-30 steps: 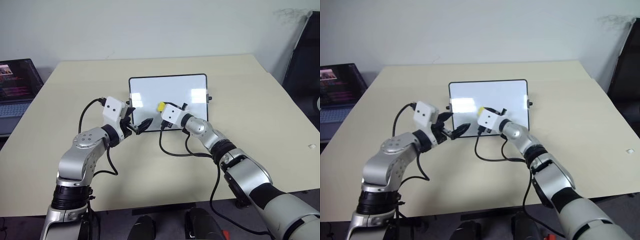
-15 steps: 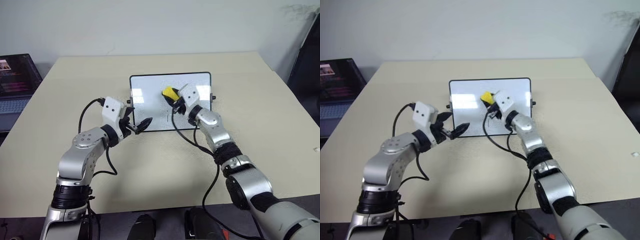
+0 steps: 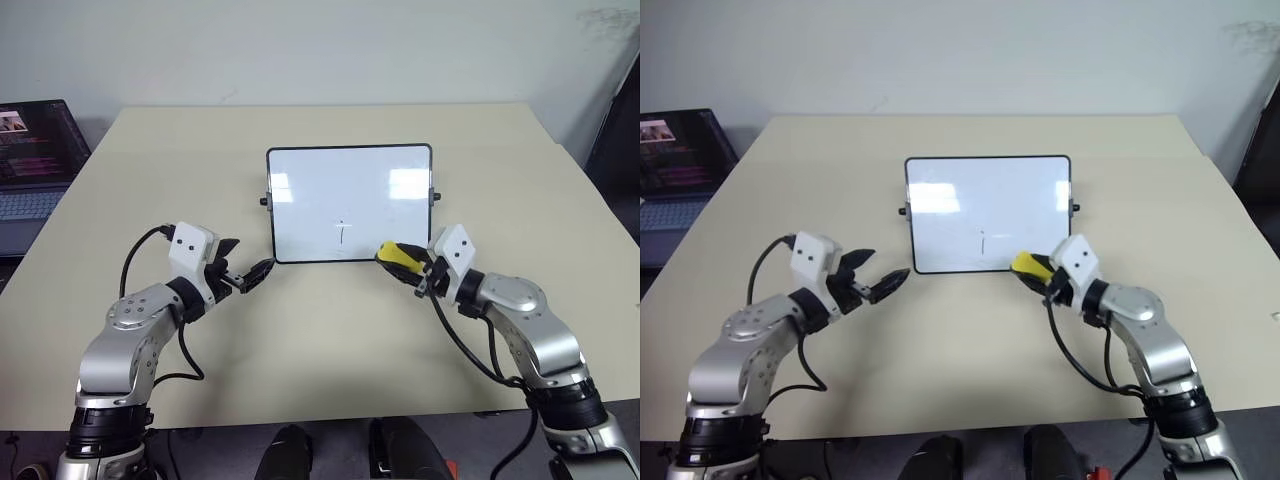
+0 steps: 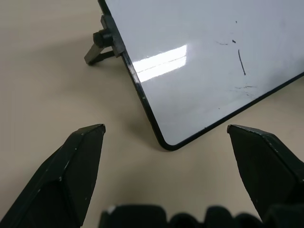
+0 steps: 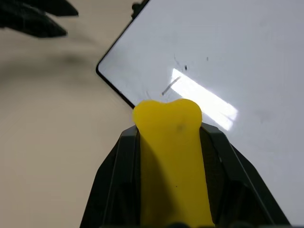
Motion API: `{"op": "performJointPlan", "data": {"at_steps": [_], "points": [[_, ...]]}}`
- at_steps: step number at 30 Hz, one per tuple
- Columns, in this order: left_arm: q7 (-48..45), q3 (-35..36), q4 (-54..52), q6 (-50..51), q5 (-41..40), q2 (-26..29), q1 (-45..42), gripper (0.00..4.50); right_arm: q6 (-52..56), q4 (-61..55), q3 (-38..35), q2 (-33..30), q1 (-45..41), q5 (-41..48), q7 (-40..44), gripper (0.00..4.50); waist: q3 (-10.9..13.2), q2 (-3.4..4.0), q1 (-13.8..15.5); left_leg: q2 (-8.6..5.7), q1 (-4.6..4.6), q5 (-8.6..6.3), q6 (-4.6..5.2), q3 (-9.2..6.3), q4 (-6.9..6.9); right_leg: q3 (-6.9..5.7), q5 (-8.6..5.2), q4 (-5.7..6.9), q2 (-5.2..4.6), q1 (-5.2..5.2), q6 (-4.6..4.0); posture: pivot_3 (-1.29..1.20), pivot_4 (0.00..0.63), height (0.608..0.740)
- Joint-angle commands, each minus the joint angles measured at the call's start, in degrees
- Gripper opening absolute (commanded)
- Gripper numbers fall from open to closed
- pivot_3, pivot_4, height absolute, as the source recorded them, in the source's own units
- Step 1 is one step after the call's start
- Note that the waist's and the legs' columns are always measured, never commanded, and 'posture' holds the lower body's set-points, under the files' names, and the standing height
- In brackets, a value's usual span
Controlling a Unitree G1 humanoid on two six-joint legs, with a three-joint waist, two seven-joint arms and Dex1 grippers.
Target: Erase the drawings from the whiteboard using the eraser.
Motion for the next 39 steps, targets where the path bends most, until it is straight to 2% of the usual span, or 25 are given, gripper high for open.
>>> {"op": "performJointPlan", "data": {"at_steps": [1, 3, 7, 13, 18, 26, 32, 39], "points": [[-0.25, 0.91, -2.82, -1.87, -0.12, 0.89, 0.31, 4.50, -9.66, -1.47, 0.10, -2.96, 1.64, -6.19, -1.22, 1.31, 0.00, 0.00, 0.02, 0.00, 0.09, 0.00, 0.00, 0.04, 0.00, 0.02, 0.00, 0.01, 0.01, 0.06, 0.01, 0.00, 0.150, 0.740], [-0.17, 0.87, -2.72, -1.97, -0.21, 0.90, 0.07, 4.50, -15.43, 0.41, 1.20, -3.60, 1.81, -10.01, -2.52, 1.31, 0.01, -0.02, -0.03, -0.01, 0.34, -0.01, 0.01, 0.13, -0.03, 0.07, -0.01, -0.01, 0.02, 0.27, 0.02, 0.00, 0.150, 0.740], [0.01, 0.61, -2.33, -2.29, -0.23, 0.85, -1.05, 4.50, -23.66, 5.38, 2.88, -0.34, -1.39, -13.91, -6.36, 1.31, 0.01, -0.02, -0.10, 0.00, 0.45, 0.00, 0.00, 0.21, -0.04, 0.12, 0.00, 0.02, 0.12, 0.29, 0.01, 0.00, 0.150, 0.740], [-0.04, -0.23, -1.87, -2.49, -0.04, 0.74, -2.83, 4.50, -28.84, 18.24, 6.79, 6.95, -12.36, -17.05, -8.32, 1.31, 0.01, -0.03, -0.06, 0.03, 0.49, 0.01, -0.02, 0.24, 0.00, 0.16, 0.03, 0.11, 0.13, 0.29, -0.05, 0.00, 0.150, 0.740], [-0.18, -0.72, -1.75, -1.94, -0.32, 0.65, -4.29, 4.50, -32.83, 34.57, 8.31, 12.37, -25.18, -20.55, -12.14, 1.31, 0.01, -0.03, -0.04, 0.03, 0.48, 0.02, -0.03, 0.23, -0.01, 0.15, 0.21, 0.12, 0.12, 0.28, -0.34, 0.00, 0.150, 0.740], [-1.65, -2.47, -0.29, -2.54, 0.22, 0.97, -6.66, 4.50, -43.14, 61.48, 8.77, 16.04, -39.30, -25.88, -20.97, 1.31, 0.01, -0.03, -0.03, 0.03, 0.43, 0.08, -0.16, 0.23, -0.05, 0.13, 0.21, 0.14, 0.11, 0.25, -0.35, 0.00, 0.150, 0.740], [-1.90, -2.70, -0.30, -2.56, 0.35, 0.88, -6.78, 4.50, -47.63, 74.28, 11.13, 18.52, -42.09, -29.34, -22.19, 1.31, 0.00, -0.04, -0.27, 0.05, 0.46, 0.06, -0.13, 0.38, -0.07, 0.17, 0.22, 0.18, 0.11, 0.25, -0.37, 0.00, 0.150, 0.740], [-2.02, -2.45, -0.27, -2.79, 0.25, 0.68, -6.35, 4.50, -49.92, 78.39, 16.16, 20.42, -38.29, -33.92, -22.01, 1.31, -0.03, -0.07, -1.21, 0.05, 0.73, 0.00, 0.00, 0.54, -0.01, 0.27, 0.29, 0.30, 0.14, 0.37, -0.48, 0.00, 0.150, 0.740]]}}
